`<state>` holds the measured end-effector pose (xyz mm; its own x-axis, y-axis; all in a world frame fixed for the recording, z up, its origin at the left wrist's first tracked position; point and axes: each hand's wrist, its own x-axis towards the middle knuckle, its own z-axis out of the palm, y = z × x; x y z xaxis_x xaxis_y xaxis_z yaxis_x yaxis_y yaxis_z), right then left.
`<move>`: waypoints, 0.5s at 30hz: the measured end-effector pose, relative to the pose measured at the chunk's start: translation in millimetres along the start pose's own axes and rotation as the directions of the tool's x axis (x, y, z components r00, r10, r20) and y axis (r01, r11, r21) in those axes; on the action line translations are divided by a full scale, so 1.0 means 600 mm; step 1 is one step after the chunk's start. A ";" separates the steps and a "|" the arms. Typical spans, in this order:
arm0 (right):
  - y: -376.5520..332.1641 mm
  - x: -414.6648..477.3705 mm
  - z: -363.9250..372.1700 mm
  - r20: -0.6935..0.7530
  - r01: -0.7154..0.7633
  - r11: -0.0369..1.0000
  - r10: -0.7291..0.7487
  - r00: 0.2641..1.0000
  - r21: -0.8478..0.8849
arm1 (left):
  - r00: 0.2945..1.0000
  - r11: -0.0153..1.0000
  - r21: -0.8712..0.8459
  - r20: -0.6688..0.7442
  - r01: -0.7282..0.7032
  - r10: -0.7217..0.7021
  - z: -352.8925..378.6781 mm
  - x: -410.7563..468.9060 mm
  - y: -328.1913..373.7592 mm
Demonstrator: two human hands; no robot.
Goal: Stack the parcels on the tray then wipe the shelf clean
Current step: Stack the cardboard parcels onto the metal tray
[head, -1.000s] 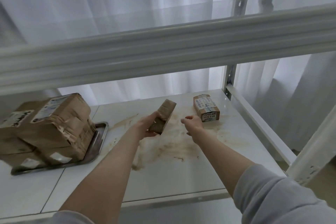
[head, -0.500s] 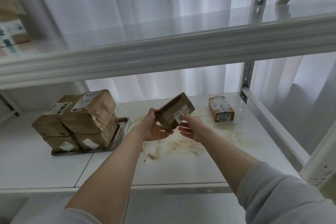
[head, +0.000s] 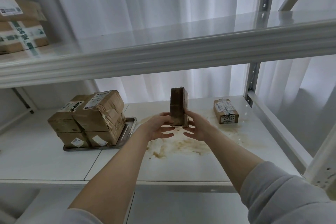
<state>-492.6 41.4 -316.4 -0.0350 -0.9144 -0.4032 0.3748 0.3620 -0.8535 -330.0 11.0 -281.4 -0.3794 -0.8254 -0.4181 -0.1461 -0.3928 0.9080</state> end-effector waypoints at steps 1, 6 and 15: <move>0.000 -0.001 0.000 0.004 0.003 1.000 -0.003 1.000 -0.015 | 1.000 1.000 0.013 -0.005 -0.002 0.002 0.002 -0.002 0.001; -0.003 -0.004 0.000 -0.010 0.024 0.996 -0.025 1.000 -0.088 | 1.000 0.997 0.073 -0.003 -0.004 0.005 0.001 -0.007 0.004; -0.012 -0.008 0.018 0.014 0.017 0.995 -0.016 1.000 -0.096 | 0.999 0.997 0.076 -0.039 -0.028 0.031 -0.015 -0.008 0.012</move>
<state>-485.3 41.2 -304.5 -0.0279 -0.9226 -0.3847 0.2832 0.3618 -0.8882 -321.0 8.6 -273.4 -0.3478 -0.8522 -0.3909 -0.2042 -0.3381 0.9187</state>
